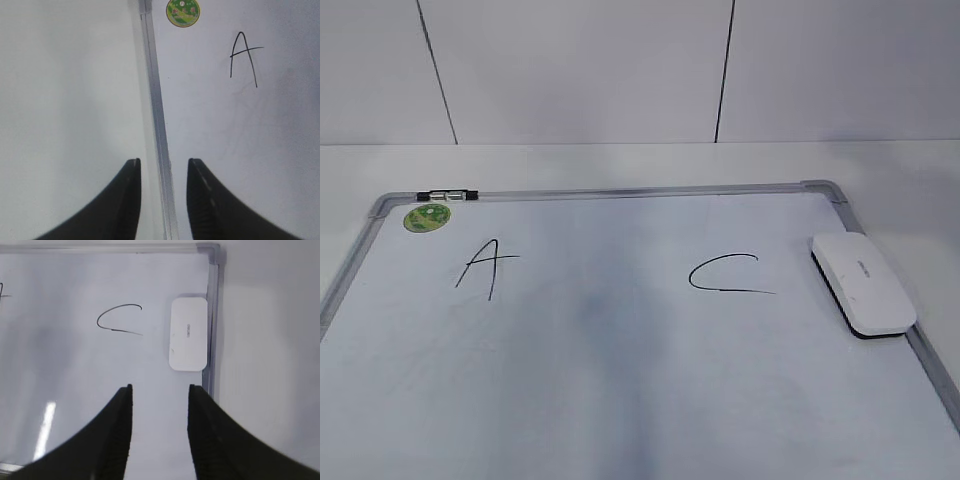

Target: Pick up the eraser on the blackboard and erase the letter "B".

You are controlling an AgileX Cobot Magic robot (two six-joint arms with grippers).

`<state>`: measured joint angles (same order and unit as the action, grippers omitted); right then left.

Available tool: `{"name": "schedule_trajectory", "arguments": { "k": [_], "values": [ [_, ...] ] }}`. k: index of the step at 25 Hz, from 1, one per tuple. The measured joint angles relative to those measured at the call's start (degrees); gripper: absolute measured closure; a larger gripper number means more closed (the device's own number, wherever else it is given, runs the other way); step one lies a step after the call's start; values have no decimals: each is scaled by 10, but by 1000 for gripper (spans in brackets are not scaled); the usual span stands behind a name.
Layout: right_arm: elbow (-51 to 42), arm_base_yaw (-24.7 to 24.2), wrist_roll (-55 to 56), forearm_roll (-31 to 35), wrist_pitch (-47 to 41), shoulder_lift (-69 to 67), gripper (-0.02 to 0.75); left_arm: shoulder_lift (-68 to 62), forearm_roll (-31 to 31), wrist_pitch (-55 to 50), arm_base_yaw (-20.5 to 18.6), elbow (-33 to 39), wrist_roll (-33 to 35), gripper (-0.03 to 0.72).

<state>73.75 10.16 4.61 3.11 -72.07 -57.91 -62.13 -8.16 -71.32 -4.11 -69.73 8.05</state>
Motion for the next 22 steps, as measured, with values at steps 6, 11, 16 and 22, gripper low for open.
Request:
{"name": "schedule_trajectory", "arguments": {
  "k": [6,11,16,22],
  "values": [
    [-100,0,-3,-52,-2,130,455,128,11,-5,0,47,-1,449],
    [-157,0,-4,-64,-4,228,455,250,12,-10,0,98,-1,449],
    [-206,0,-3,-64,-5,325,455,383,15,-12,0,177,-2,449],
    [-272,0,-3,-64,-8,419,455,505,42,-12,0,264,-2,449]
  ]
}}
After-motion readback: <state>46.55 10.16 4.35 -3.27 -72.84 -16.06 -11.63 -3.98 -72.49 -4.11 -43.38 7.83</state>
